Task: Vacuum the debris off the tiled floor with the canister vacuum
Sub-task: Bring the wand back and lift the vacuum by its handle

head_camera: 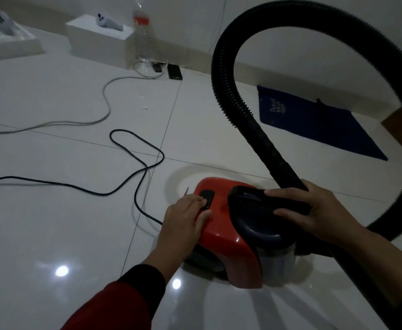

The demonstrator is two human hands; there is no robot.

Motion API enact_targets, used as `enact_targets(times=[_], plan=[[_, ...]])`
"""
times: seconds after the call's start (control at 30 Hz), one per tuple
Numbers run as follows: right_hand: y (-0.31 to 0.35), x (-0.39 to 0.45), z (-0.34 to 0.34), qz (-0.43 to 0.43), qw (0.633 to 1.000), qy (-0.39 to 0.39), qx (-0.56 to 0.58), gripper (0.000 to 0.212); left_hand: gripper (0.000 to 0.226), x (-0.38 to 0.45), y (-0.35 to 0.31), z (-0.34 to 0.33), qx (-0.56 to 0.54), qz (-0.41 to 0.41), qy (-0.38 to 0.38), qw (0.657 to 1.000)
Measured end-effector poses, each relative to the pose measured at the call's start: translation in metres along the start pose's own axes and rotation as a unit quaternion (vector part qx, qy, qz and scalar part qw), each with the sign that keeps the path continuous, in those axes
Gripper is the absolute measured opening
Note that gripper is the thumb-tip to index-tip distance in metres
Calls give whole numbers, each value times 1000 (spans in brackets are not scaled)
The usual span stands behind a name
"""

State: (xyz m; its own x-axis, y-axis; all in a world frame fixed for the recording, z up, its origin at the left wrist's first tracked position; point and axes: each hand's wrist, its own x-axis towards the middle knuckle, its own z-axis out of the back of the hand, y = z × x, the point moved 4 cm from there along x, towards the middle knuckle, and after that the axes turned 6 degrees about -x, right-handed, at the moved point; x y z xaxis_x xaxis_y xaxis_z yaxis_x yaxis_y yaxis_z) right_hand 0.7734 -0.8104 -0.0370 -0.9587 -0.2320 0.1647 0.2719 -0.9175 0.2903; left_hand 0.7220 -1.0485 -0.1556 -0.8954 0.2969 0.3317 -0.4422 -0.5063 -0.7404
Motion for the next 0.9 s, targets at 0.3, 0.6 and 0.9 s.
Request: enact_targets(times=[0.3,0.6,0.9], plan=[[0,2,7,1,1000,7,2,41,39,8,-2,-5,158,-71,2,985],[-9,1,7,-5,999,27,20,65,73,-10,-34,-8,6,119,39,992],[-18,-3,8,-12,998,68,8,83,59,9,-99,-32,-384,232,47,893]])
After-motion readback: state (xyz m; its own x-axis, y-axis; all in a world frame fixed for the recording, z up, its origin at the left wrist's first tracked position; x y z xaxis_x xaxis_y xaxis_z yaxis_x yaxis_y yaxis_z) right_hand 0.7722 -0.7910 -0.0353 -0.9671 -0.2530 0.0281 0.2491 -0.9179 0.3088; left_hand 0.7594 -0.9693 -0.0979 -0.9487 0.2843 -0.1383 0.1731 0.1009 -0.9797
